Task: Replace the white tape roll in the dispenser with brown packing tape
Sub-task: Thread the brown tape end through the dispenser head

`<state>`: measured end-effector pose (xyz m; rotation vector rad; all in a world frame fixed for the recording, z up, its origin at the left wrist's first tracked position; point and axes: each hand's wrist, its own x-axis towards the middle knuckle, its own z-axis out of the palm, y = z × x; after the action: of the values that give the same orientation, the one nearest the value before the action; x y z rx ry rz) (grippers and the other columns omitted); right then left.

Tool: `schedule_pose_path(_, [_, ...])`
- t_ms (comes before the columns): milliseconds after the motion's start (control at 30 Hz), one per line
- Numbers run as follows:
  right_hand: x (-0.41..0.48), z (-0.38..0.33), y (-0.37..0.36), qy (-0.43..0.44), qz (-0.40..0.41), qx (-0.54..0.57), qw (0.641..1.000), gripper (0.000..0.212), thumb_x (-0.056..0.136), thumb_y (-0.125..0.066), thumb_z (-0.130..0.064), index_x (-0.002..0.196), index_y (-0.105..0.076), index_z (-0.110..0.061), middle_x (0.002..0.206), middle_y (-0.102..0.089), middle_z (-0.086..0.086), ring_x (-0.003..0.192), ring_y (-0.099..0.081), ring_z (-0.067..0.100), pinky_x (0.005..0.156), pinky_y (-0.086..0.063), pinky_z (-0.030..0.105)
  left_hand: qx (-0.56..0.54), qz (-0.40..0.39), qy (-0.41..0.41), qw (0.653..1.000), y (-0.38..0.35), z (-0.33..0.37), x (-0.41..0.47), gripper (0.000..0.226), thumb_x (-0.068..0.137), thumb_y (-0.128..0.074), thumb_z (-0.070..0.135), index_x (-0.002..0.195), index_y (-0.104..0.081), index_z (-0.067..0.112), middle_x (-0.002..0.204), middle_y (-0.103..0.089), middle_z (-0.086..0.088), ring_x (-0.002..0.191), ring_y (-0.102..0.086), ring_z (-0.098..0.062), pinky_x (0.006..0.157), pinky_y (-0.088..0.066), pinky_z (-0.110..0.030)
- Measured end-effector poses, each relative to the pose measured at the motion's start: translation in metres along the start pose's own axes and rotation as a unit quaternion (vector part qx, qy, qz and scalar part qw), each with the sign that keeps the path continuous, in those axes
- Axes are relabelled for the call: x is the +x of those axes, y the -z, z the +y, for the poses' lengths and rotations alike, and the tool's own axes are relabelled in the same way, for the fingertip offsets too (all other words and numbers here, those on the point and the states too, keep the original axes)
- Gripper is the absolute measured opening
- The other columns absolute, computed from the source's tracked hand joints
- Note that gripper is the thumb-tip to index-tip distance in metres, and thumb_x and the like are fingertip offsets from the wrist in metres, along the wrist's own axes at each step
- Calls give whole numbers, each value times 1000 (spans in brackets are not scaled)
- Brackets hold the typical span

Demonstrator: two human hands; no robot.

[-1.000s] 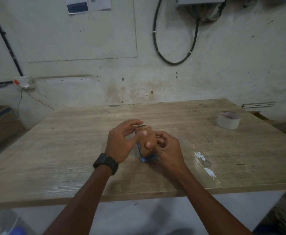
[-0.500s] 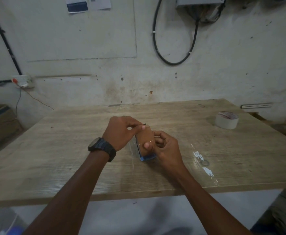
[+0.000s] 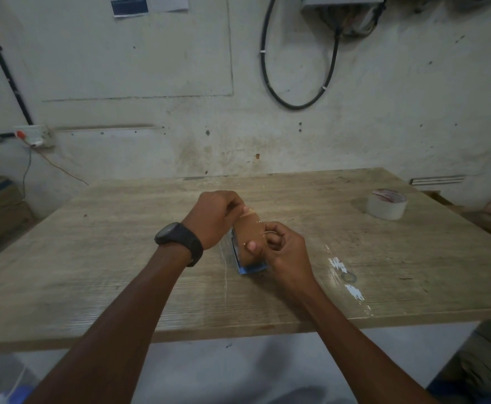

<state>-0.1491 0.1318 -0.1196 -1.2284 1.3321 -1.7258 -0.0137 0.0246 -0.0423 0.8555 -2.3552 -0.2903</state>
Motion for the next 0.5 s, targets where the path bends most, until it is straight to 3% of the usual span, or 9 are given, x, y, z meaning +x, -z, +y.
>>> schedule_pose_path(167, [0,1,1,0,1,10,1000,33,82,-79,-11,112,-65,-7,101,-77,11,91,-75,30,86,-58,55,-14,-3,63,998,1,-2,10,18,97,-59,26,94,-70,13,82,-64,4,74,-58,-8,58,-35,-7])
schedule_pose_path(300, [-4,-1,2,6,5,10,1000,25,84,-77,-14,105,-65,-7,96,-77,13,89,-74,32,83,-59,54,-53,-17,121,991,0,-4,15,17,96,-61,28,92,-70,14,85,-71,-3,73,-69,-14,66,-54,-21])
schedule_pose_path(400, [-3,-6,-2,-10,19,38,999,20,90,-68,-27,93,-63,-8,89,-75,17,87,-71,38,79,-56,54,-76,-38,121,989,-2,-2,13,16,97,-60,26,95,-69,14,88,-68,-1,71,-69,-12,63,-56,-19])
schedule_pose_path(500, [2,-21,-9,-49,67,-54,995,40,98,-53,-48,92,-65,-10,81,-72,1,72,-69,10,67,-52,27,-84,-50,119,988,-2,-2,10,17,98,-58,25,97,-69,11,89,-66,0,70,-68,-13,54,-53,-12])
